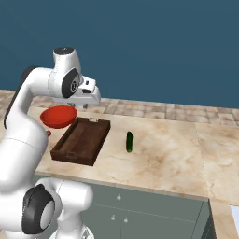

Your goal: Place the two vegetables and bowl onto the tray for setting up a vegetable dip station.

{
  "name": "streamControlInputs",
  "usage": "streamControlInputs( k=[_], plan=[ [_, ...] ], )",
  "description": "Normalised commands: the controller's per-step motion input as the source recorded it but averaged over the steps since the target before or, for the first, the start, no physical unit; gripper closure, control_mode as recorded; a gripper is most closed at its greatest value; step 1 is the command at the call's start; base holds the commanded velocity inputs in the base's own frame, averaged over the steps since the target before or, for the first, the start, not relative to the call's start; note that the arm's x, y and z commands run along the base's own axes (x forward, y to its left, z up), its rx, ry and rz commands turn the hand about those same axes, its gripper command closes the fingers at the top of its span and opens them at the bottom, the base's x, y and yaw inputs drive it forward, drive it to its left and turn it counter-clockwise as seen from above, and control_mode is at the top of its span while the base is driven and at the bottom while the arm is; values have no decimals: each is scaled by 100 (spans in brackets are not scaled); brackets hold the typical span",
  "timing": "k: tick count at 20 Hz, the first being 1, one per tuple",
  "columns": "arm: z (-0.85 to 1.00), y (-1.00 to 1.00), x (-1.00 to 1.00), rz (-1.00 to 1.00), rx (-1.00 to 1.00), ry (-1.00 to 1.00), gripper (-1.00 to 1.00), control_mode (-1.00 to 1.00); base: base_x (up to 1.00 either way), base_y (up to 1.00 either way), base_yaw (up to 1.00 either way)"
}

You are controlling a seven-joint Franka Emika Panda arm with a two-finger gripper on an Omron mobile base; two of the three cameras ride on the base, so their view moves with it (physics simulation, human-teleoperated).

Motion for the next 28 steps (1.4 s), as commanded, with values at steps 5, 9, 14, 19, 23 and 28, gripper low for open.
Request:
streamControlInputs(
  k=[5,9,14,19,23,28],
  plan=[
    [-1,14,14,-1,0,0,-100,-100,0,0,0],
    [-2,35,50,-1,0,2,-100,-100,0,0,0],
    [0,31,62,0,0,15,-100,-100,0,0,0],
    [-8,39,60,-1,0,12,-100,-100,0,0,0],
    [-6,51,41,-7,-6,3,-100,-100,0,0,0],
    [-34,41,39,-7,-2,0,-100,-100,0,0,0]
  ],
)
